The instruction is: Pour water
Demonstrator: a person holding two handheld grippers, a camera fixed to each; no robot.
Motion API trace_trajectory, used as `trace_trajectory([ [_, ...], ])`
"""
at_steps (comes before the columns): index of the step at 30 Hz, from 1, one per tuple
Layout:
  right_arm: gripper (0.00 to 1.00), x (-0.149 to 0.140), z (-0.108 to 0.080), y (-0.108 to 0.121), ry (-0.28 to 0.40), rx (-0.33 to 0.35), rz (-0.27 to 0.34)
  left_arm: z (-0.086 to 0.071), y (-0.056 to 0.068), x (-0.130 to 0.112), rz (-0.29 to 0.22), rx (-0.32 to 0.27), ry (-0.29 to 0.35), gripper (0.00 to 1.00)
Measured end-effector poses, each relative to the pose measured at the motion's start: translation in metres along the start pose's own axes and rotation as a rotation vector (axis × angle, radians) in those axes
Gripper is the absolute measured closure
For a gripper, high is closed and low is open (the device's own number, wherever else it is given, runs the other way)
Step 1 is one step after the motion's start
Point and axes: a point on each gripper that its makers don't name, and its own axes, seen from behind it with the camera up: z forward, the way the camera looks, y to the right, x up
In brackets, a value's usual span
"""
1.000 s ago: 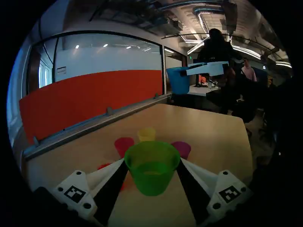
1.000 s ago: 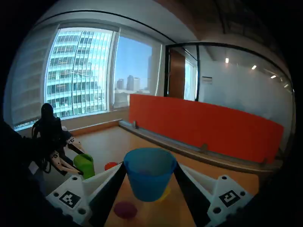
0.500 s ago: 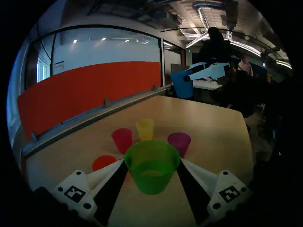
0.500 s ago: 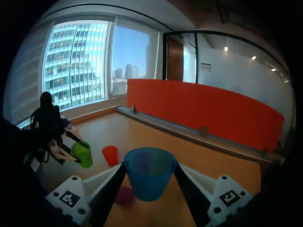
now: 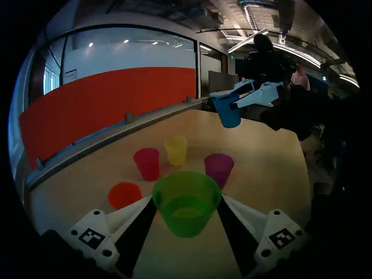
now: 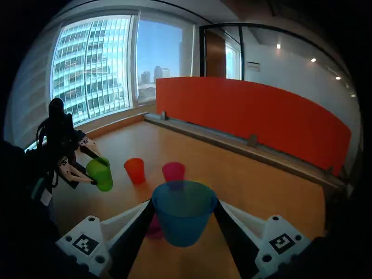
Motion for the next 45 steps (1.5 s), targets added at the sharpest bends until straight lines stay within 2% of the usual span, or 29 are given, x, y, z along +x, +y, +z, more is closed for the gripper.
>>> trace_trajectory([
  [15, 0.08, -0.046, 0.014, 0.004, -0.092, 0.002, 0.019, 0.01, 0.001, -0.03, -0.017, -0.01, -0.099, 0.14],
  [26, 0.08, -0.071, 0.024, 0.0, -0.152, 0.016, 0.012, 0.018, 0.003, -0.052, 0.008, -0.025, -0.191, 0.14],
  [45, 0.08, -0.114, 0.038, -0.001, -0.24, 0.013, 0.027, 0.03, -0.001, -0.069, 0.006, -0.036, -0.255, 0.14],
])
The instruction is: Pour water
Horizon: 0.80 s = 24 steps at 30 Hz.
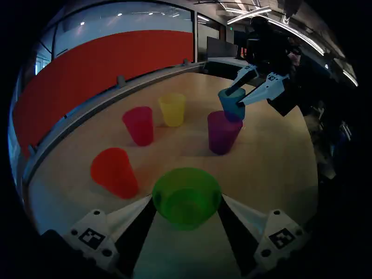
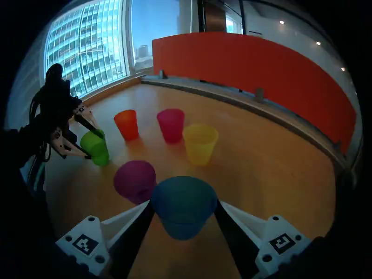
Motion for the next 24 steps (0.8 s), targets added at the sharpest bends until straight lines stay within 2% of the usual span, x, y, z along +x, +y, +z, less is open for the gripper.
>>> trace_trajectory([
  [24, 0.08, -0.024, 0.01, 0.0, -0.042, -0.008, -0.002, 0.005, -0.002, -0.011, -0.029, -0.011, -0.015, 0.14],
])
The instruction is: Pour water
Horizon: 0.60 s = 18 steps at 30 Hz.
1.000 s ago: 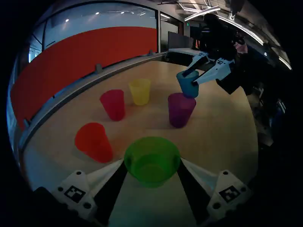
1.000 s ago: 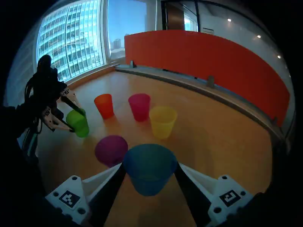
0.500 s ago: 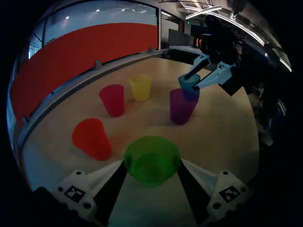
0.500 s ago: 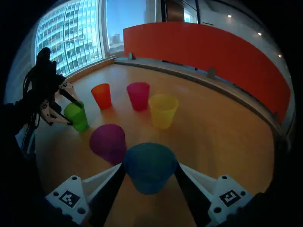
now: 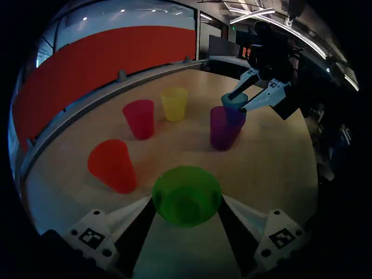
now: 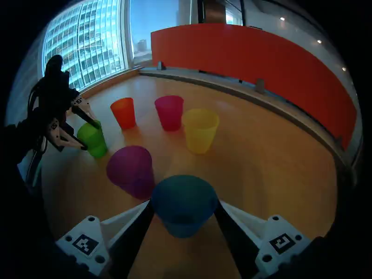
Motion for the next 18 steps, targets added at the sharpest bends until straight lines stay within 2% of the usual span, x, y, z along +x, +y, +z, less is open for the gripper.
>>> trace_trajectory([
  [18, 0.08, -0.015, -0.011, -0.003, -0.005, -0.018, 0.002, -0.003, -0.001, -0.004, -0.002, 0.007, 0.003, 0.14],
])
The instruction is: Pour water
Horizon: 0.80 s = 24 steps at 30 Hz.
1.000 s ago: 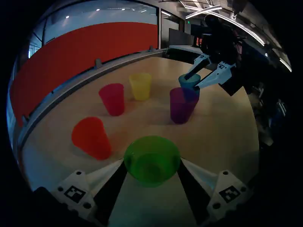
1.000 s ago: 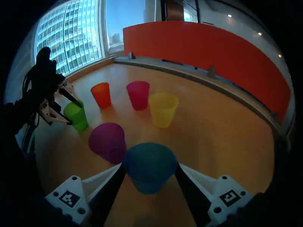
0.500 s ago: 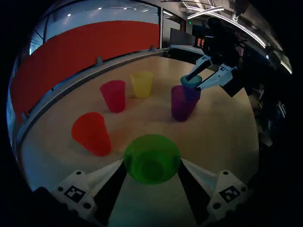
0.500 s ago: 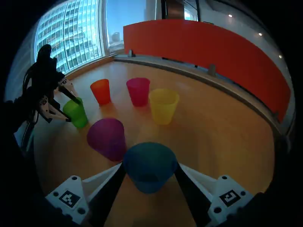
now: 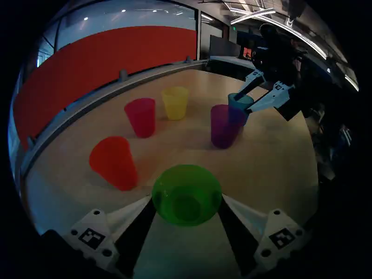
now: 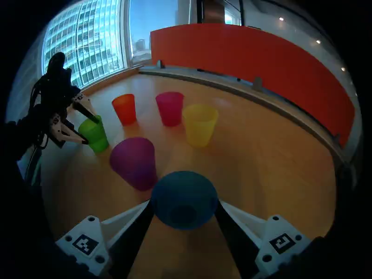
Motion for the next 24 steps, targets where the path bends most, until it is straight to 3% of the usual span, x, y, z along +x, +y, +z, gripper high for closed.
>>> trace_trajectory([
  [15, 0.06, -0.0102, 0.0003, 0.0014, -0.018, -0.015, -0.021, 0.0003, -0.0001, -0.0001, 0.002, 0.009, -0.012, 0.13],
  [24, 0.01, -0.0089, 0.0005, 0.0013, -0.016, -0.015, -0.013, -0.0014, 0.0026, -0.0003, 0.008, 0.003, -0.015, 0.09],
])
